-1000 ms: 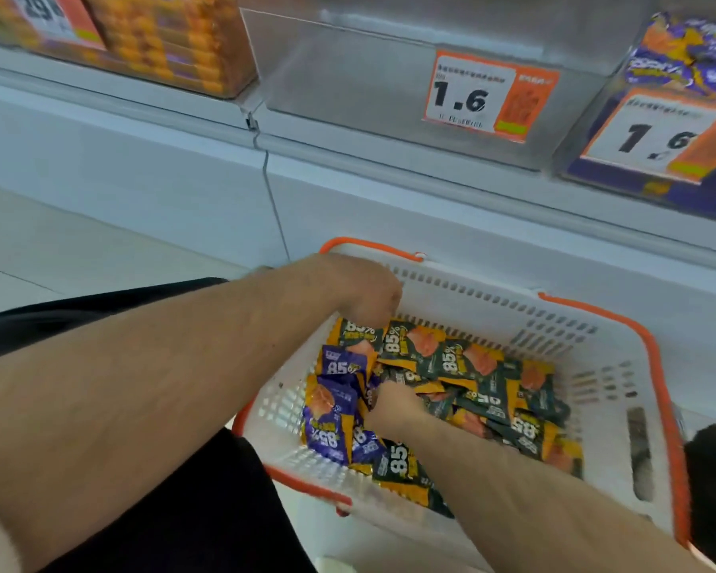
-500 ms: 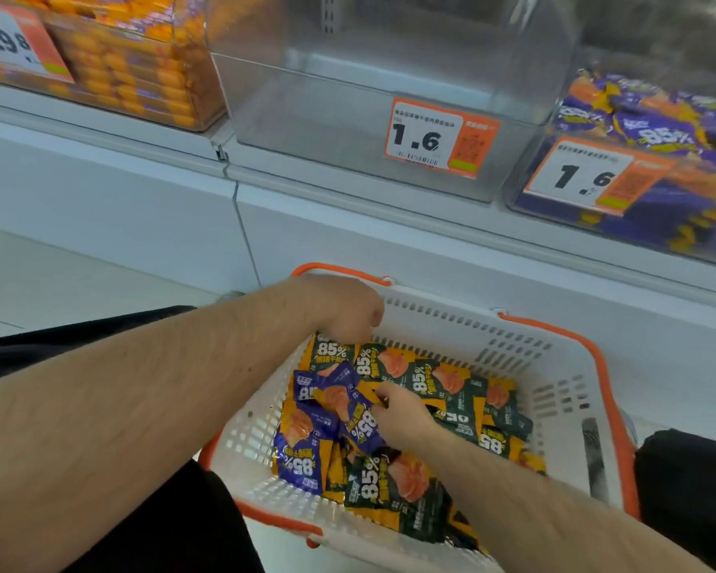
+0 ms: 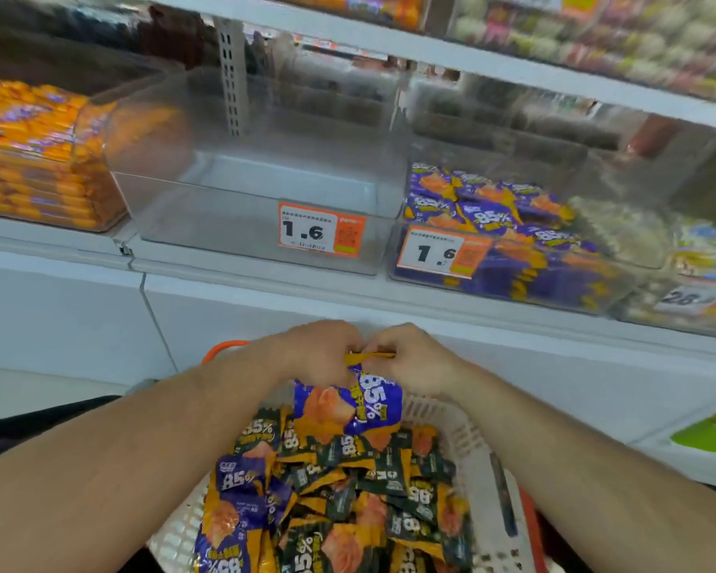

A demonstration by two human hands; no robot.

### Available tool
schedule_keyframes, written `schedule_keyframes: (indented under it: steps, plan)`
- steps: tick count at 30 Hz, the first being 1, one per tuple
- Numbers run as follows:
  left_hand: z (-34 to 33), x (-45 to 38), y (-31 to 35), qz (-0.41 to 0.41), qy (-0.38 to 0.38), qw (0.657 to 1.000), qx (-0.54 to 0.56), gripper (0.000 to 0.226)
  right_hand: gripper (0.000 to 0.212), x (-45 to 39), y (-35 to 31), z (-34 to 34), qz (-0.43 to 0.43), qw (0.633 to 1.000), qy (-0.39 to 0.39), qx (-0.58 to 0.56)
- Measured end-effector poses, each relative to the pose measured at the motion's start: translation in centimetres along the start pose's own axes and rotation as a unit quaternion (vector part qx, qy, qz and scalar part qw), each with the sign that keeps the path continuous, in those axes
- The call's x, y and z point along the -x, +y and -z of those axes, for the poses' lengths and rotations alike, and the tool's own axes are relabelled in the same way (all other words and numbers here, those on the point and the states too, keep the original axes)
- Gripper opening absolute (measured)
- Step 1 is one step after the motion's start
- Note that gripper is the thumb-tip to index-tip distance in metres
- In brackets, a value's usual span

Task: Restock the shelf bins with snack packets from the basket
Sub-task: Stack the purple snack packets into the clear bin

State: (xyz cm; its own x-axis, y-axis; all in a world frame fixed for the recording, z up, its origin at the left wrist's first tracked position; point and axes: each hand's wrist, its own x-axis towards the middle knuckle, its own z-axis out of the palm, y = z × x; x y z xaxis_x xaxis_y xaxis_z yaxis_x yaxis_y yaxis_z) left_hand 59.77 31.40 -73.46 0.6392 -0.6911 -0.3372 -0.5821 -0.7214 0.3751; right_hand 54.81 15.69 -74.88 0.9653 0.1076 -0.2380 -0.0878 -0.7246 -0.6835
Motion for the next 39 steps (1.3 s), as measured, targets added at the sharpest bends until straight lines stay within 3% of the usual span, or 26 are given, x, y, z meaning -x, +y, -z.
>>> schedule_keyframes:
  steps: [2, 4, 8, 12, 16, 19, 21, 22, 24, 25, 26, 28, 31, 34, 37, 39]
  plan:
    - [1.3, -0.1, 0.7, -0.011, 0.072, 0.994, 0.077, 0.011, 0.005, 0.6, -0.4, 1.8, 0.009, 0.993, 0.108, -0.037]
    - [2.3, -0.5, 1.1, -0.013, 0.134, 0.969, 0.205, 0.011, 0.018, 1.3, -0.6, 3.1, -0.003, 0.964, 0.241, -0.113]
    - [3.7, -0.7, 3.2, -0.020, 0.225, 0.867, 0.444, 0.011, 0.035, 3.5, -1.8, 5.1, 0.027, 0.870, 0.429, -0.239]
    - [4.8, -0.7, 6.2, -0.025, 0.274, 0.762, 0.586, 0.013, 0.030, 5.3, -2.6, 5.0, 0.070, 0.844, 0.465, -0.257]
    - [5.4, -0.7, 9.1, -0.056, 0.293, 0.738, 0.605, 0.022, 0.032, 5.3, -2.6, 5.2, 0.090, 0.865, 0.473, -0.142]
    - [6.1, -1.5, 10.6, -0.050, 0.318, 0.748, 0.580, 0.023, 0.035, 5.0, -2.6, 7.0, 0.065, 0.858, 0.461, -0.216]
    - [6.6, -2.7, 11.0, -0.074, 0.337, 0.785, 0.514, 0.009, 0.036, 4.7, -2.3, 9.4, 0.036, 0.834, 0.493, -0.243]
    - [6.8, -3.4, 11.0, -0.091, 0.361, 0.815, 0.444, 0.015, 0.036, 4.6, -2.1, 10.9, 0.025, 0.820, 0.508, -0.264]
    - [7.0, -4.8, 10.4, -0.114, 0.435, 0.873, 0.191, 0.034, 0.034, 4.6, -1.6, 14.4, 0.012, 0.791, 0.518, -0.325]
    - [6.8, -5.6, 10.1, -0.108, 0.475, 0.872, 0.046, 0.043, 0.030, 4.6, -1.2, 16.4, 0.001, 0.783, 0.522, -0.338]
    - [6.7, -6.1, 9.8, -0.093, 0.480, 0.870, -0.069, 0.050, 0.027, 4.5, -0.4, 18.3, -0.018, 0.781, 0.530, -0.330]
    - [6.4, -6.8, 8.8, -0.041, 0.408, 0.893, -0.185, 0.059, 0.027, 4.3, 1.2, 21.8, -0.071, 0.787, 0.542, -0.286]
    - [5.2, -7.6, 7.8, 0.009, 0.365, 0.909, -0.202, 0.073, 0.029, 3.7, 3.9, 25.1, -0.158, 0.824, 0.509, -0.192]
    - [3.9, -8.4, 7.9, 0.027, 0.421, 0.886, -0.192, 0.073, 0.013, 2.9, 5.6, 25.9, -0.201, 0.883, 0.411, -0.098]
    - [3.4, -9.0, 7.7, 0.022, 0.475, 0.861, -0.182, 0.068, 0.014, 2.3, 6.3, 25.6, -0.224, 0.894, 0.384, -0.053]
    - [3.2, -9.2, 7.4, 0.012, 0.487, 0.853, -0.189, 0.067, 0.027, 1.8, 6.9, 25.5, -0.245, 0.894, 0.375, -0.024]
